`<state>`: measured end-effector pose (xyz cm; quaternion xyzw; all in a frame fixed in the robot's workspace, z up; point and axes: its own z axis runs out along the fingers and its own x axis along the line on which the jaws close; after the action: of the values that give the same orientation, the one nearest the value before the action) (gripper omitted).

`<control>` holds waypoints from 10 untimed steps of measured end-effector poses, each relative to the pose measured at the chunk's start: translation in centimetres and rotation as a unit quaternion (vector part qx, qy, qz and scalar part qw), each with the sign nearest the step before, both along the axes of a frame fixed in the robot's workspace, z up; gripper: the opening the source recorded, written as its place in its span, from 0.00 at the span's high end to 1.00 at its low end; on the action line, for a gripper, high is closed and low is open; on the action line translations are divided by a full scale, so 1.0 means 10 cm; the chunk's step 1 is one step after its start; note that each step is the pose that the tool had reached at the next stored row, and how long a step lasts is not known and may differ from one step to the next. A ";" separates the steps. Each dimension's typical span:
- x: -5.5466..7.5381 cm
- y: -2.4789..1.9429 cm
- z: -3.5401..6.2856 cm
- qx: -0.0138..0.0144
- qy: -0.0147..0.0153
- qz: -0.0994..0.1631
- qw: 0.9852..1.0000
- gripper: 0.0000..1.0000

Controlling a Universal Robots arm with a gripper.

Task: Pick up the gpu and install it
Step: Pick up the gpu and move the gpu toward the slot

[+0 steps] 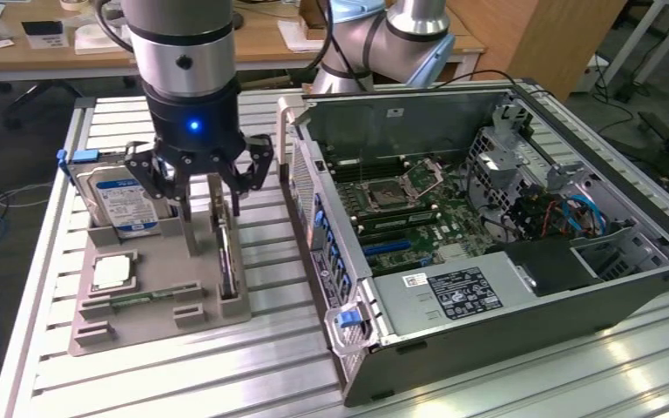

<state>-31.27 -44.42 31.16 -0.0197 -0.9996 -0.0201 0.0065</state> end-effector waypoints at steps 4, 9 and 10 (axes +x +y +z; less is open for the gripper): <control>0.02 -0.006 -0.051 0.000 0.001 0.002 1.000 0.41; 0.04 -0.011 -0.106 0.000 0.003 0.013 1.000 0.41; 0.04 -0.012 -0.118 0.000 0.003 0.014 1.000 0.41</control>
<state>-30.84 -44.54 29.97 -0.0058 -0.9997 -0.0198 0.0098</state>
